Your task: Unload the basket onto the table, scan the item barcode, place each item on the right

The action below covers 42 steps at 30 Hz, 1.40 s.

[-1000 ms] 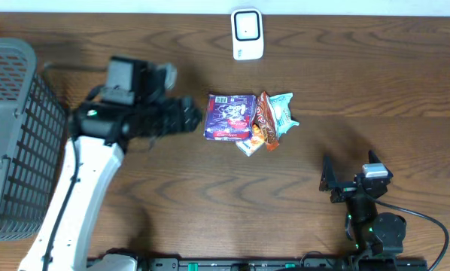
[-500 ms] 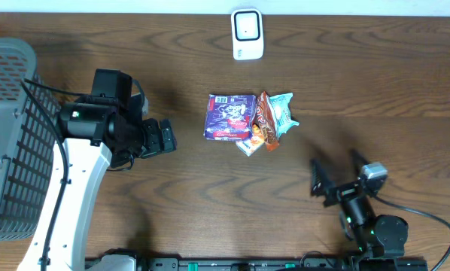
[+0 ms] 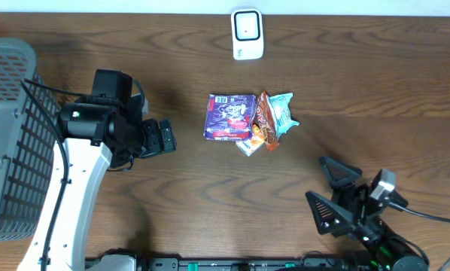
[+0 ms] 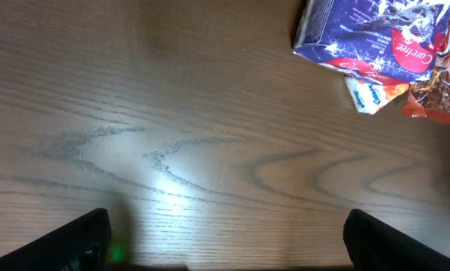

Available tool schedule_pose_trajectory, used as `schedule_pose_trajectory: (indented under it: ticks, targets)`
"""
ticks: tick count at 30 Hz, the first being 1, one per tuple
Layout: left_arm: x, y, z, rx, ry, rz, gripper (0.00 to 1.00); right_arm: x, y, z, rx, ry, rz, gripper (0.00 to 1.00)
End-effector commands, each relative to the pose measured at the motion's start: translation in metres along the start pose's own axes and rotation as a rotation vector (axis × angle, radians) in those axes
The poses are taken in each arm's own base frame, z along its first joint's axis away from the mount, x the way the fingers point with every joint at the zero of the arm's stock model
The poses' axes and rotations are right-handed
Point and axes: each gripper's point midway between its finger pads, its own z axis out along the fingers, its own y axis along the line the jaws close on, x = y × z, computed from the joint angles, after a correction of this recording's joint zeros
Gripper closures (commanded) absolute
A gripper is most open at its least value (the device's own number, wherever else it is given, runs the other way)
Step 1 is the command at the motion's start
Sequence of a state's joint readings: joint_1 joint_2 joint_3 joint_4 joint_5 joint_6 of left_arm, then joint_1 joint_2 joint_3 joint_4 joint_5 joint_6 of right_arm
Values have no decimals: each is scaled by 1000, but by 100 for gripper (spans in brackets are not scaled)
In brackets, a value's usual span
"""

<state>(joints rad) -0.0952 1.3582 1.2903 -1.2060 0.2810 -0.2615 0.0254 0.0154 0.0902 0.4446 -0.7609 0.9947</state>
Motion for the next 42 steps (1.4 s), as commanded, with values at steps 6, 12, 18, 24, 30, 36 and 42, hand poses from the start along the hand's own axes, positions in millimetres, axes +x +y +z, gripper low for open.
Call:
schedule_pose_trajectory:
  ticks: [6,12,18,24,30,36,42]
  targets:
    - [0,3,0,-15,0,3,2,-65,8,29,302,158,-257,1]
    - [0,3,0,-15,0,3,2,-57,-69,39,640,650,-185,1]
    - [0,3,0,-15,0,3,2,-38,-136,49,790,947,51,1]
    - [0,3,0,-15,0,3,2,-10,-202,73,789,1005,183,1]
    - [0,3,0,-15,0,3,2,30,-259,71,820,1071,267,4]
    - [0,3,0,-15,0,3,2,74,-303,59,846,1143,348,26]
    - [0,3,0,-15,0,3,2,115,-317,58,832,1217,378,28]
